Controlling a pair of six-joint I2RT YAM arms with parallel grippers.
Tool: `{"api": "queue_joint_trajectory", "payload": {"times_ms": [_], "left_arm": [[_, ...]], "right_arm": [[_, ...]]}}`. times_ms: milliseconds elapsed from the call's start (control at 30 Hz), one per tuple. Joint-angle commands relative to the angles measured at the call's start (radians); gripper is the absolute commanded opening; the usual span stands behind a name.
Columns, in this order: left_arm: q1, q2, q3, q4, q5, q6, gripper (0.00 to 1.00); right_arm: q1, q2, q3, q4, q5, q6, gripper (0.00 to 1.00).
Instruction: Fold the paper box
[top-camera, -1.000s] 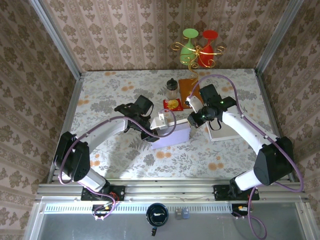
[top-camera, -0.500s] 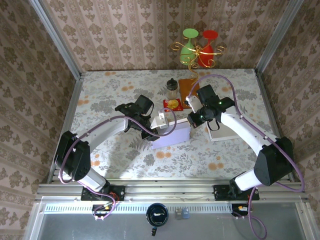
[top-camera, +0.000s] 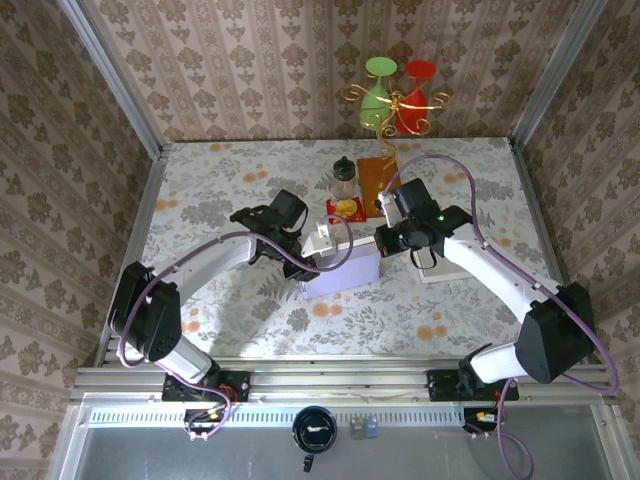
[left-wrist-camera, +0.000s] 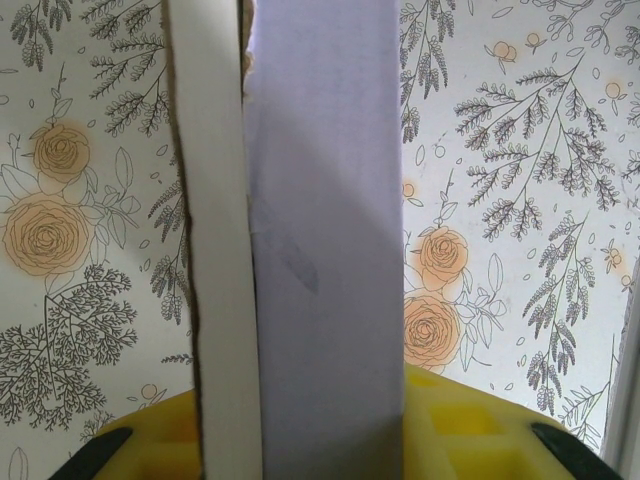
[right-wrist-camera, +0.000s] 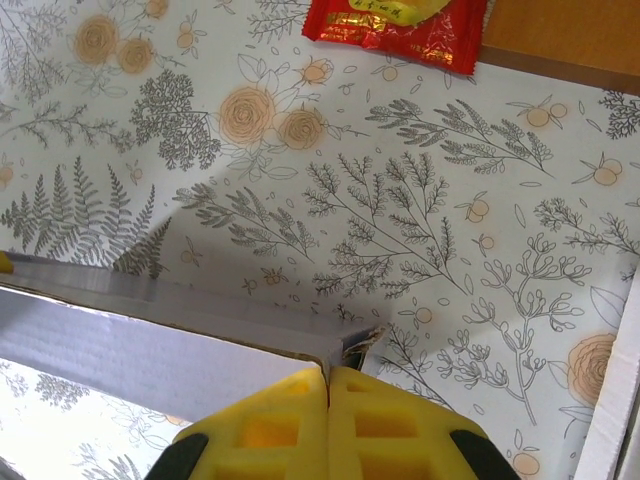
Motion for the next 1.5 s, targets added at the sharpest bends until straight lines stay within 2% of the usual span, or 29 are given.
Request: {"api": "queue_joint_trajectory", "payload": {"times_ms": [0, 233, 467, 667, 1033, 1200, 1467], "left_arm": [[0.007, 0.019, 0.022, 0.019, -0.024, -0.024, 0.29], [0.011, 0.019, 0.019, 0.028, -0.029, -0.036, 0.29], [0.011, 0.013, 0.010, 0.046, -0.024, -0.057, 0.31], [0.014, 0.006, 0.004, 0.055, -0.031, -0.068, 0.33], [0.017, -0.059, -0.037, 0.119, -0.047, -0.144, 0.52], [0.007, -0.078, -0.070, 0.138, -0.041, -0.168, 0.52], [-0.009, -0.094, -0.077, 0.152, -0.060, -0.196, 0.54]], "right_arm": [[0.025, -0.037, -0.015, -0.019, 0.020, 0.054, 0.00], [0.034, -0.066, -0.072, -0.001, 0.060, 0.061, 0.00], [0.065, -0.098, -0.180, 0.128, 0.090, 0.099, 0.00], [0.112, -0.123, -0.215, 0.143, 0.195, 0.112, 0.00], [0.134, -0.175, -0.281, 0.190, 0.248, 0.128, 0.00], [0.158, -0.173, -0.285, 0.210, 0.262, 0.169, 0.00], [0.216, -0.183, -0.328, 0.230, 0.366, 0.233, 0.00]]}}
